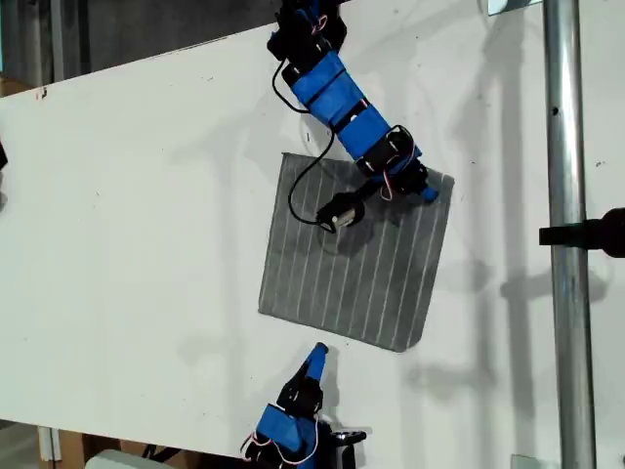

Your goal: Grasp corners of a towel and fold twice.

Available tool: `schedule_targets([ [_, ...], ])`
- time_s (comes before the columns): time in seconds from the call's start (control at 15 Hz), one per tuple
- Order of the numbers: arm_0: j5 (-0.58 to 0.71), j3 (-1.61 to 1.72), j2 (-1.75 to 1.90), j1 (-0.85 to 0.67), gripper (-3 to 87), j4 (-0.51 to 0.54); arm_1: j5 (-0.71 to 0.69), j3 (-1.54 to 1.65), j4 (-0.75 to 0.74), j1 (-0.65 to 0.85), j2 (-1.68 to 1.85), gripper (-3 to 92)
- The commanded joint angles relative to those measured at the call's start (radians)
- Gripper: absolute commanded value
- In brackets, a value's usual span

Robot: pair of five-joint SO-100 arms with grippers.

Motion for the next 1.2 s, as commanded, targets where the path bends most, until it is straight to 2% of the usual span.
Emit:
schedule_targets([
  [0.0,-0.011,-0.008,0.005,-0.006,1.8,0.014,-0.011,-0.04,-0.091,-0.023,-0.097,25.8],
  [0.2,-0.015,-0.009,0.005,-0.008,1.8,0.018,-0.058,-0.032,-0.199,0.015,-0.17,-0.1],
  [0.47,0.038,-0.038,0.005,-0.048,-1.2,0.037,-0.103,-0.032,-0.195,0.041,-0.15,-0.1],
  [0.6,0.095,-0.204,-0.006,-0.058,-2.4,0.067,-0.118,-0.032,-0.186,0.052,-0.143,-0.1],
  [0.67,0.112,-0.273,-0.051,-0.069,-2.6,0.066,-0.126,-0.032,-0.187,0.058,-0.138,-0.1],
  [0.73,0.127,-0.331,-0.153,-0.06,-2.6,0.018,-0.132,-0.032,-0.189,0.066,-0.133,-0.1],
  [0.93,0.215,-0.534,-0.558,0.054,-2.6,-0.097,-0.149,-0.032,-0.19,0.083,-0.126,-0.1],
  [1.07,0.227,-0.673,-0.776,0.17,-2.6,-0.066,-0.149,-0.032,-0.186,0.089,-0.126,-0.1],
  [1.13,0.192,-0.75,-0.907,0.224,-2.6,-0.044,-0.149,-0.032,-0.186,0.091,-0.126,-0.1],
])
